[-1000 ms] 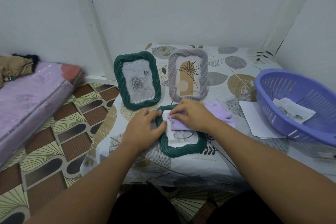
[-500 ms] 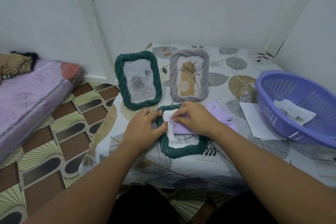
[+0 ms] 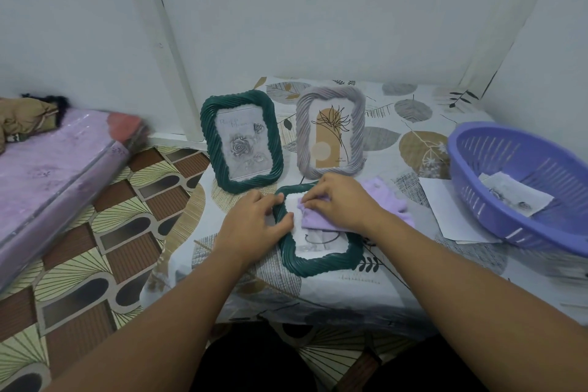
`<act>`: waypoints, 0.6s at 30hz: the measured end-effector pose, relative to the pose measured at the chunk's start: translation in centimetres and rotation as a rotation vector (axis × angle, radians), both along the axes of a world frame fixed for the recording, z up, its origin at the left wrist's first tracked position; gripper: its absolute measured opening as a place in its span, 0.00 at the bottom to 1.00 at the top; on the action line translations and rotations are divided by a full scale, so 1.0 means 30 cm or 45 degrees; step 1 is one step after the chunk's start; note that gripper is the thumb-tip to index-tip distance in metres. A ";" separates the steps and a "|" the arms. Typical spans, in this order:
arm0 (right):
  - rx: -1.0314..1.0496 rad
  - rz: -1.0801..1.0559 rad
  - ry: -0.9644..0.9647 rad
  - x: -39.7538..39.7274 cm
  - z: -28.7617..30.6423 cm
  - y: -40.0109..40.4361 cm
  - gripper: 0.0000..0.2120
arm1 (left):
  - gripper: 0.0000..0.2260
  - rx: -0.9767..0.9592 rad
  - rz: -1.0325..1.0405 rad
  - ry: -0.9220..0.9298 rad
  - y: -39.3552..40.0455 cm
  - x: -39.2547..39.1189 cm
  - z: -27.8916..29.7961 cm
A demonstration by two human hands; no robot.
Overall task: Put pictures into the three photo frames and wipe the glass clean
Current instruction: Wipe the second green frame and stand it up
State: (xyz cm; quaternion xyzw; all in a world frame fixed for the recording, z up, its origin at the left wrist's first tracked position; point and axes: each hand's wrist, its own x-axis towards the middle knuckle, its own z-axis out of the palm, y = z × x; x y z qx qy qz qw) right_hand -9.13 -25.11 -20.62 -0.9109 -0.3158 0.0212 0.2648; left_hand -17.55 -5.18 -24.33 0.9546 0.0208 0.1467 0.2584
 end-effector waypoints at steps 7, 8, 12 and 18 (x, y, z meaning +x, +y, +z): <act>0.007 0.115 0.067 -0.026 -0.012 -0.042 0.07 | 0.29 -0.024 0.004 -0.008 0.000 0.002 -0.003; 0.023 0.116 0.066 -0.024 -0.012 -0.049 0.07 | 0.29 -0.024 0.004 -0.009 0.000 0.001 -0.003; 0.036 0.071 0.015 -0.014 -0.013 -0.012 0.07 | 0.29 -0.034 0.013 -0.016 -0.004 -0.007 0.000; 0.037 0.157 0.143 -0.036 0.003 -0.070 0.06 | 0.30 -0.007 0.003 0.011 -0.004 -0.004 0.006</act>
